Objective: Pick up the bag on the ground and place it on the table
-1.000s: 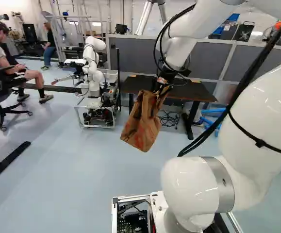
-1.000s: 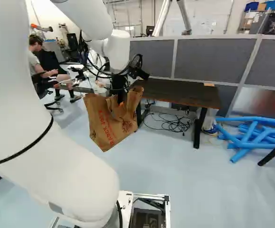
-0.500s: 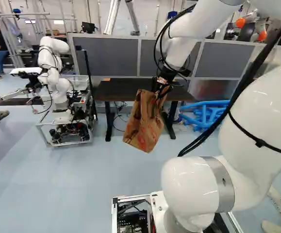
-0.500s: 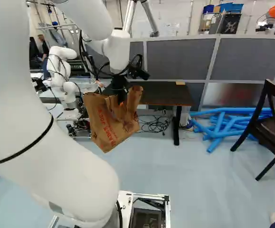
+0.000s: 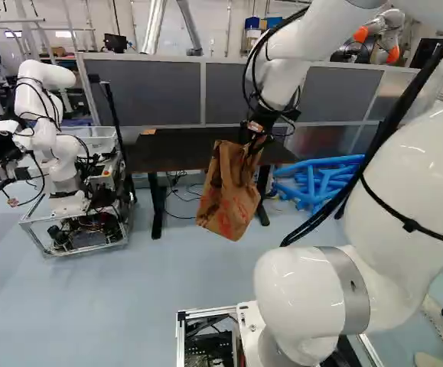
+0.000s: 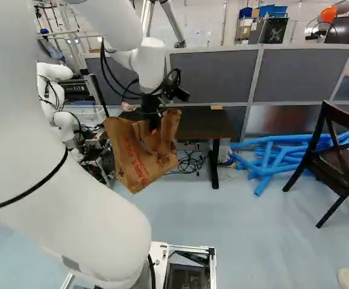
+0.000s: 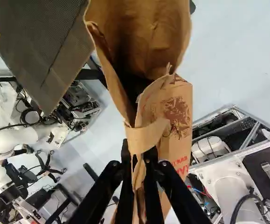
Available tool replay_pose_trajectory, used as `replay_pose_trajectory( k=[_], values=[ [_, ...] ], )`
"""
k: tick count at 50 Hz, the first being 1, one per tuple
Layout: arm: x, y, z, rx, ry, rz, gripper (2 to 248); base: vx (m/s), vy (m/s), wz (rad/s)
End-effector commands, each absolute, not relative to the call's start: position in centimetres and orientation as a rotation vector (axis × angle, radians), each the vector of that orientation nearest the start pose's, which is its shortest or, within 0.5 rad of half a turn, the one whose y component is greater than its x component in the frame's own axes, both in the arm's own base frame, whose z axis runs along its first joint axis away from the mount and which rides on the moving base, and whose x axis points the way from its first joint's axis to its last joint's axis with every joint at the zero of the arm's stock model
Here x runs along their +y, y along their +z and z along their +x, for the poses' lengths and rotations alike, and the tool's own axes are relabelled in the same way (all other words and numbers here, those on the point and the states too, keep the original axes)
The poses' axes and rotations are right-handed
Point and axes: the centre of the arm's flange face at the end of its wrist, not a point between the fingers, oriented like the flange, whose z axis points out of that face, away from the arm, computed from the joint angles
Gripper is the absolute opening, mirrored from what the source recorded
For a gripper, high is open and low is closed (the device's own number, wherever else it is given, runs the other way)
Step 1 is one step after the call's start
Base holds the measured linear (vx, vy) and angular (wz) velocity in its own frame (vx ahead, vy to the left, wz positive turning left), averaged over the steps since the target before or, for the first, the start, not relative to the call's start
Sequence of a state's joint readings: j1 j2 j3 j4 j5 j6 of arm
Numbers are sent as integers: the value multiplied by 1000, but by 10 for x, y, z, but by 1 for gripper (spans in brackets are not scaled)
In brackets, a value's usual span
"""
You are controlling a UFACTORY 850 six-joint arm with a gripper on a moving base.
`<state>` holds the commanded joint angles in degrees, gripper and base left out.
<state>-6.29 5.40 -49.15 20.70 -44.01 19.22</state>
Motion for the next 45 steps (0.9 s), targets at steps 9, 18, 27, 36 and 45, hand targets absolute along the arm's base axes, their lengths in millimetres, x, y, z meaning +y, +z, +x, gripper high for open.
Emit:
replay_pose_trajectory(
  k=[9, 18, 27, 36, 45],
  values=[
    [-24, 542, 416, 952, -214, -2677, 21, 155, 1, -11],
    [-24, 542, 416, 952, -214, -2677, 21, 151, -1, -14],
    [-24, 542, 416, 952, -214, -2677, 21, 148, -1, -14],
    [-24, 542, 416, 952, -214, -2677, 21, 141, 1, -14],
    [-24, 542, 419, 951, -214, -2678, 21, 66, -1, -6]
  ],
)
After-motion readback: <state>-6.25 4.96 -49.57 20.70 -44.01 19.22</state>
